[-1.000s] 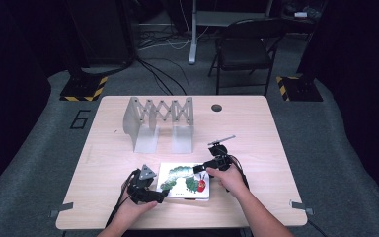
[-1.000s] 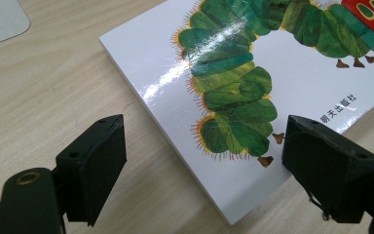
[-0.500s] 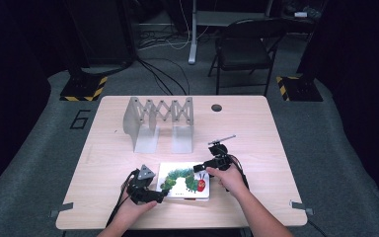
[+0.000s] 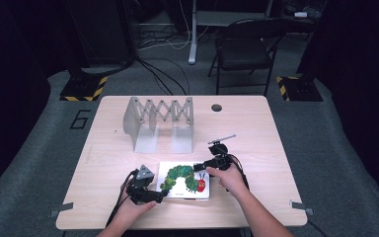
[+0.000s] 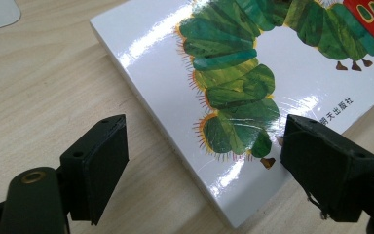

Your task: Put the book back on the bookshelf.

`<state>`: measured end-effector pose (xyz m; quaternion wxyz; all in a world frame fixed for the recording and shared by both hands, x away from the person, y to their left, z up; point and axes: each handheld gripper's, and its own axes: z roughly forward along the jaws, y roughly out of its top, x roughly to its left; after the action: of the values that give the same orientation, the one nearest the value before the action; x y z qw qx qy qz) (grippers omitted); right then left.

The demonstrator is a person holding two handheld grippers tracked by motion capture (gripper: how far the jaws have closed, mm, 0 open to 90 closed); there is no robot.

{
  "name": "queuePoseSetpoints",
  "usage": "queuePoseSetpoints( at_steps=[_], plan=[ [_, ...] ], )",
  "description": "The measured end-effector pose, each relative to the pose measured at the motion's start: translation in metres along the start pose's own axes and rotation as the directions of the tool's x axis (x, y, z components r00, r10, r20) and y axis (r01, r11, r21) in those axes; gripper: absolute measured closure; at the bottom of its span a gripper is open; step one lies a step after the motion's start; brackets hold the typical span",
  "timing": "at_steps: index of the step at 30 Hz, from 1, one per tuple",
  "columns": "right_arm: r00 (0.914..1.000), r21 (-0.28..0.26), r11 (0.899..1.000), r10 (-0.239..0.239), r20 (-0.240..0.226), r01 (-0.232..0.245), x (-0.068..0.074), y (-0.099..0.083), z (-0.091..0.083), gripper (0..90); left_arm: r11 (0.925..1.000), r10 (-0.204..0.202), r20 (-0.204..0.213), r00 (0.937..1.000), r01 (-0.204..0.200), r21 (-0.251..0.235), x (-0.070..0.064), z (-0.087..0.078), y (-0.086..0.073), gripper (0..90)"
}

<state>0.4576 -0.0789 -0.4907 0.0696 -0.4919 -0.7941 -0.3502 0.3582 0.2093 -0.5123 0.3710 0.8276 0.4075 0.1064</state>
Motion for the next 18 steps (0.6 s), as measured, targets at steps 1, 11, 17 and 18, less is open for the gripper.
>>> queuePoseSetpoints(
  at_steps=[1,11,17,18],
  plan=[
    [1.0,-0.001,1.0,-0.004,0.0,0.004,-0.0001,0.0,0.0,40.6,1.0,0.001,0.01,1.0,-0.001,0.008,0.0004,-0.0002,0.0001,17.4],
    [0.9995,-0.015,1.0,-0.027,0.015,0.027,0.0065,0.001,-0.0054,41.6,0.9998,-0.018,0.024,0.9996,0.017,0.008,0.0026,0.0005,0.0,17.6],
    [0.9989,-0.013,0.999,-0.044,0.018,0.044,0.0089,0.0017,-0.0079,42.0,0.9994,-0.02,0.053,0.9984,0.018,0.029,0.0044,0.0001,0.0019,18.4],
    [0.999,-0.021,0.999,-0.039,0.02,0.039,0.0098,0.0017,-0.0079,42.2,0.9996,-0.018,0.051,0.9985,0.017,0.021,0.004,0.0007,0.0019,19.8]
  ],
)
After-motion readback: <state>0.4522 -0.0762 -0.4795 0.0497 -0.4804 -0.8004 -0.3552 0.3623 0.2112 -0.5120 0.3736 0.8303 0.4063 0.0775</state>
